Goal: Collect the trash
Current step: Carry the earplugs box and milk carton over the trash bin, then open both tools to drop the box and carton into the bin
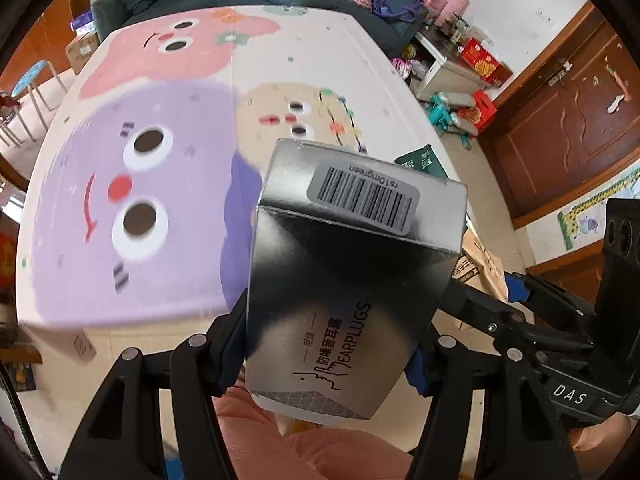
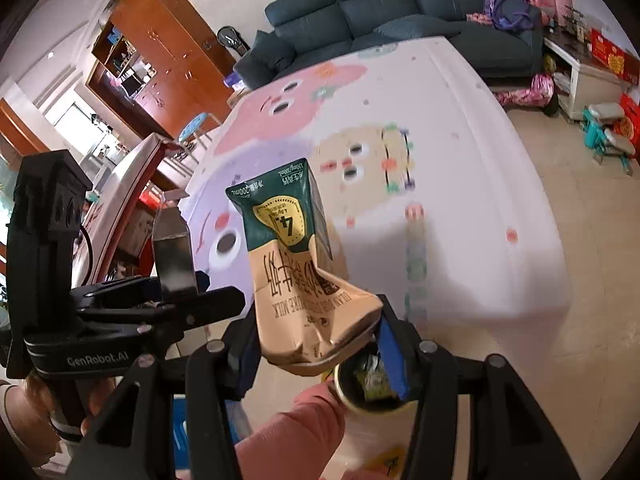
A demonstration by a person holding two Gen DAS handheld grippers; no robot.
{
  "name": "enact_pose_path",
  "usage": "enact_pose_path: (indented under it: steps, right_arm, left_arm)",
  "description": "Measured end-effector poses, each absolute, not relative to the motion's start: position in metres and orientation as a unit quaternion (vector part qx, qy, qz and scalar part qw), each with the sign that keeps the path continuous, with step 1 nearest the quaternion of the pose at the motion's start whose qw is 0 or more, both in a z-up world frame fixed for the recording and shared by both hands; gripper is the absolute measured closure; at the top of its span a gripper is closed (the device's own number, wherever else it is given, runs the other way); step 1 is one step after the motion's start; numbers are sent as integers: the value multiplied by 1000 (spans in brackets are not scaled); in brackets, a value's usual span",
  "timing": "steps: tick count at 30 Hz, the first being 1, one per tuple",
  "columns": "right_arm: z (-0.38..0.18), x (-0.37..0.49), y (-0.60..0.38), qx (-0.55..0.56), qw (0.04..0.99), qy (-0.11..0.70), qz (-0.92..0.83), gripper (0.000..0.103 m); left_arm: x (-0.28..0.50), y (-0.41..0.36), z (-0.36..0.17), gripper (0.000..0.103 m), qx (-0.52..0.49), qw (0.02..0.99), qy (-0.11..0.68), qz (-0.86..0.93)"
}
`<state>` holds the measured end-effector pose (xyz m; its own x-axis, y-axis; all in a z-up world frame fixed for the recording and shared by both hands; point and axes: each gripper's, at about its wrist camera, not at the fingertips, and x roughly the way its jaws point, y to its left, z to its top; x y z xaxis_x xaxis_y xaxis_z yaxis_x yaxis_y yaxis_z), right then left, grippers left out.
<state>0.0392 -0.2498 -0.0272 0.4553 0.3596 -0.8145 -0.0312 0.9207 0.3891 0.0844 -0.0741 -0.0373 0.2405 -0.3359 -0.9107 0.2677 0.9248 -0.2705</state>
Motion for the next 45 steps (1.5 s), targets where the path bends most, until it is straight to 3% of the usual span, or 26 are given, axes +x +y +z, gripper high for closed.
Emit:
enact_pose_path:
  steps: [12,24,31,34,36,45]
  right_arm:
    - [-98,-29,-245,211,792,563,102,52]
    - [-314,-41,-249,264,696,667,-16,51]
    - [-400,-14,-251,278,677,680,-43,49]
    - [-428,-2,-252,283,671,684,-47,49]
    - [-440,5,-254,282,670,685,-54,48]
    - [-439,-4,-249,257,687,679,-44,48]
  left_arm:
    - [9,-69,-102,40,-10,738,651,-177]
    - [16,-59,-301,40,-25,668,731,-137]
    - [33,-64,-396,38,-43,655,744,-124]
    - [35,-63,-418,26,-48,656,744,-116]
    - [39,-62,-426,11,-61,666,735,-107]
    - [28,-52,-418,10,-54,696,711,-83]
